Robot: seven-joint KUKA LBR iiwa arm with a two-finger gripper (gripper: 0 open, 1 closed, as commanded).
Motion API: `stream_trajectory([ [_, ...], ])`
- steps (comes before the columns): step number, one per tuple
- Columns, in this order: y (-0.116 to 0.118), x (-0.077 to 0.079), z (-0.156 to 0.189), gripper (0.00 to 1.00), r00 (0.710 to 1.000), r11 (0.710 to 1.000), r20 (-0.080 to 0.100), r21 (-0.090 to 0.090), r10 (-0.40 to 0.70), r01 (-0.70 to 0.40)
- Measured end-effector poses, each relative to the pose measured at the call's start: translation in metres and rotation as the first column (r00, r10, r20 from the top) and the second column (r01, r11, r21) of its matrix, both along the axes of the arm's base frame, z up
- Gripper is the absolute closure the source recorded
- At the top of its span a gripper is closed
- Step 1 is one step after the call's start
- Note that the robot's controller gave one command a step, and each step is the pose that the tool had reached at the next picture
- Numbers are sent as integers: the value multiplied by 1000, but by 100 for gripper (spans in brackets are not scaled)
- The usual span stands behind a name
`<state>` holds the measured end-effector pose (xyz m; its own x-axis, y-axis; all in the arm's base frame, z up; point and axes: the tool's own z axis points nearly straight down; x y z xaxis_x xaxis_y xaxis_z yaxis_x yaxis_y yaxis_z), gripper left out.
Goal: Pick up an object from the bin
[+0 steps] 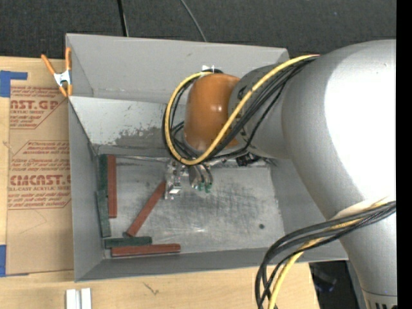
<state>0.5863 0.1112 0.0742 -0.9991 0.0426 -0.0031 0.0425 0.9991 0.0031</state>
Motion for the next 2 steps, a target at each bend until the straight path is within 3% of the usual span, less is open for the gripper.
stream_trajectory([
  [1,1,-6,43,100,1000,1000,-8,-3,10,-10],
  [2,13,-12,127,100,1000,1000,-5,-2,14,-14],
])
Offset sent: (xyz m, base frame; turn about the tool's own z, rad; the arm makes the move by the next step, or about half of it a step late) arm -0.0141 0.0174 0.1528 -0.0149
